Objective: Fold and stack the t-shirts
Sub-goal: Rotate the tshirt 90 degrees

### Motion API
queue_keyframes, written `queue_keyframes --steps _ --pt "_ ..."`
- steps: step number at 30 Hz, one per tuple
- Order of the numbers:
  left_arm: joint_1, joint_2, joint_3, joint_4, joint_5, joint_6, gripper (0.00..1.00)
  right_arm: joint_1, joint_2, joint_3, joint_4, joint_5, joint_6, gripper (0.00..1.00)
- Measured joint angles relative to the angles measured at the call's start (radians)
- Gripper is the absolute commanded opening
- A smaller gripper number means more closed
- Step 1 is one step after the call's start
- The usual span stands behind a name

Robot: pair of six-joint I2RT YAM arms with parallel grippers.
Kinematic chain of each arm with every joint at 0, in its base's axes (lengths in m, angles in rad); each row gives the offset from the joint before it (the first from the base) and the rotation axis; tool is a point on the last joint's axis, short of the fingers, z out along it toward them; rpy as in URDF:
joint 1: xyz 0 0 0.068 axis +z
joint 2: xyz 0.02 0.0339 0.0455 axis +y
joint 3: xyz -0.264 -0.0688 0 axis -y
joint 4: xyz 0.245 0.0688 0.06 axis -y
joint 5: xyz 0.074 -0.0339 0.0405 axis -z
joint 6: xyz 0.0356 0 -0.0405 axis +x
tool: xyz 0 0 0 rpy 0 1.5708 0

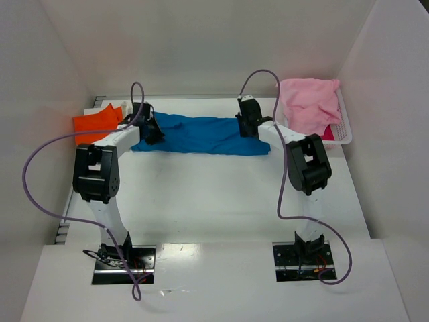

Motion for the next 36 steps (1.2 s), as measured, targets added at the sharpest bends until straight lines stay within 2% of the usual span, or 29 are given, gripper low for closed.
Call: queue_keyframes --steps 10,24,33,36 --pt "0.000 0.093 0.061 -0.010 -0.015 -0.021 0.00 -0.006 0.120 0.086 -0.081 -0.009 -0.008 0.11" --pt "0.000 0.197 0.166 -0.072 -0.044 -0.019 0.00 -0.017 0.121 0.111 -0.176 -0.076 -0.012 0.11" --pt "0.000 0.198 0.170 -0.086 -0.050 -0.011 0.00 -0.009 0.054 0.024 -0.217 -0.154 -0.012 0.10" --pt "0.003 0.198 0.172 -0.094 -0.042 0.011 0.00 0.017 0.033 -0.009 -0.225 -0.151 -0.013 0.04"
